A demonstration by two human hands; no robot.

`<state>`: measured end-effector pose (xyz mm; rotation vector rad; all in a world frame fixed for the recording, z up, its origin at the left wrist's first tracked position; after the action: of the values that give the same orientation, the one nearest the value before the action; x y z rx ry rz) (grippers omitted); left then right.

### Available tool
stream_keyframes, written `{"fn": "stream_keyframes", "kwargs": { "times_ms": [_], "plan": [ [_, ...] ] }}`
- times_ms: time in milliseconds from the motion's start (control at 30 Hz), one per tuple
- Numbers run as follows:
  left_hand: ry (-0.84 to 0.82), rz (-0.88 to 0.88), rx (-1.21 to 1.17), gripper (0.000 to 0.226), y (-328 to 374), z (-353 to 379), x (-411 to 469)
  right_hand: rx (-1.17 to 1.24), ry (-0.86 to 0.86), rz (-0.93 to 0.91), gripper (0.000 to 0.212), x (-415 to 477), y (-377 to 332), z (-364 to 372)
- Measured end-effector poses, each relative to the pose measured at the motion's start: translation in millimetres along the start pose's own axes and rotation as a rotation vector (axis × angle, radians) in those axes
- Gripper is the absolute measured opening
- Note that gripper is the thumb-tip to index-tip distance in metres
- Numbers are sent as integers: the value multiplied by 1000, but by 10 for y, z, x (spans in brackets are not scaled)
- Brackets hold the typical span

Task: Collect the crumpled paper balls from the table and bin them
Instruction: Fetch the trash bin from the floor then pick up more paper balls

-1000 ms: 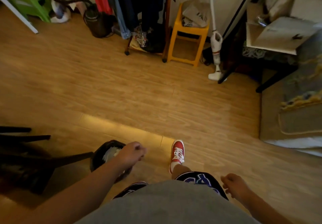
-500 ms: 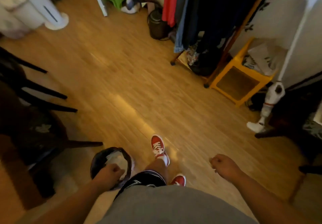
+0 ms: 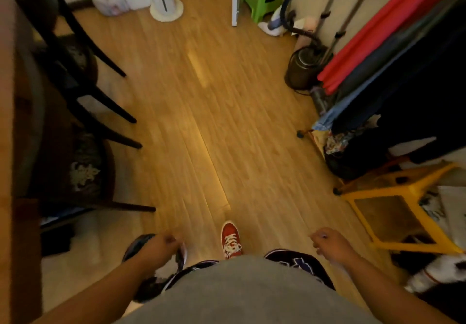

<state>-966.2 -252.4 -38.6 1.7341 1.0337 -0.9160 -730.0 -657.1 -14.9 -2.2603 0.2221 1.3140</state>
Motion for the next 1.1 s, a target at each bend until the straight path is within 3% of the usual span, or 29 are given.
{"fn": "stream_keyframes", "kwargs": {
  "times_ms": [367,533,767,1100],
  "plan": [
    [25,175,-148,22,2205,-566,651,-75,-40,151,30,1059,-560,-1128],
    [48,119,-191,25,2757,-867,915,-199,-97,107,28,1719,-1318,-1698],
    [165,-64,-363,23,2585,-1286,964,-422,-174,-107,24,2454,-3072,-1970],
    [191,-300,-667,22,1974,-1864,1465,-581,-287,-369,18,2955,-5711,-1313]
  ]
}}
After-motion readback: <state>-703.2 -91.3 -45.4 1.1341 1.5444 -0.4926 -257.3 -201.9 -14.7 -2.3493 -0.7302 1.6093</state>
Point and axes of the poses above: each hand's wrist, its own x-axis towards the middle knuckle, its own z-axis out of the palm, y = z × x, the point moved 6 cm from there along x, towards the middle knuckle, and after that the axes turned 7 degrees about -y, right-handed, at the moved point
